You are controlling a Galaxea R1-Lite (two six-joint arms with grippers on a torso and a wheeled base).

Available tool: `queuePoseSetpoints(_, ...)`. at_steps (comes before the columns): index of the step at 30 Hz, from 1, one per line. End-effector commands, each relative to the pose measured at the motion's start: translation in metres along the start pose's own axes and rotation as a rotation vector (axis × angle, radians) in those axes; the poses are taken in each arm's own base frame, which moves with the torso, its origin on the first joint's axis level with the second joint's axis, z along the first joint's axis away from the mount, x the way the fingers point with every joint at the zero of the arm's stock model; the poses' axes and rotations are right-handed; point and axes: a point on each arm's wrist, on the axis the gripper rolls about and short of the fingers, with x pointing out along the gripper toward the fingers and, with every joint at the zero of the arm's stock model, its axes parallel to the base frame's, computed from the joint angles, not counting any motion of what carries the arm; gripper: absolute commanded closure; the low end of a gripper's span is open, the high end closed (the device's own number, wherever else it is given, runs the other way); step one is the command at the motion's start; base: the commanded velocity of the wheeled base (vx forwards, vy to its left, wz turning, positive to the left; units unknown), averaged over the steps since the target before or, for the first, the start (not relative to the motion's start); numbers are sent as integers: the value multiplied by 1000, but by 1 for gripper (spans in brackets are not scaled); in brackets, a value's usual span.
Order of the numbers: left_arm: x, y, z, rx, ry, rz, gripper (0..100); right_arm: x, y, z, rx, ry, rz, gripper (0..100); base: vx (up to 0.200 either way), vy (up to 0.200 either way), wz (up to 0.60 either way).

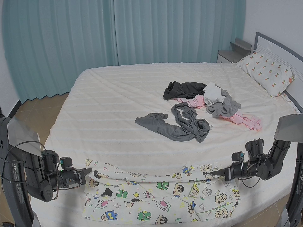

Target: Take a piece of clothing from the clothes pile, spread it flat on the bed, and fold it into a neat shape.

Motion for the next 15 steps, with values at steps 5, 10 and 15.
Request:
queuePoseSetpoints(5, -19, -4, -17, 2, 73, -34, 100, -13, 10, -28, -27, 53, 19, 100, 0, 0, 0)
queuePoseSetpoints(10, -30, -5, -25, -18, 107, -60, 100, -15, 11, -39, -22, 67, 18, 100, 0, 0, 0)
queuePoseSetpoints(15, -39, -2, -36, -9, 149, -73, 100, -21, 12, -55, -8, 116, 14, 100, 0, 0, 0)
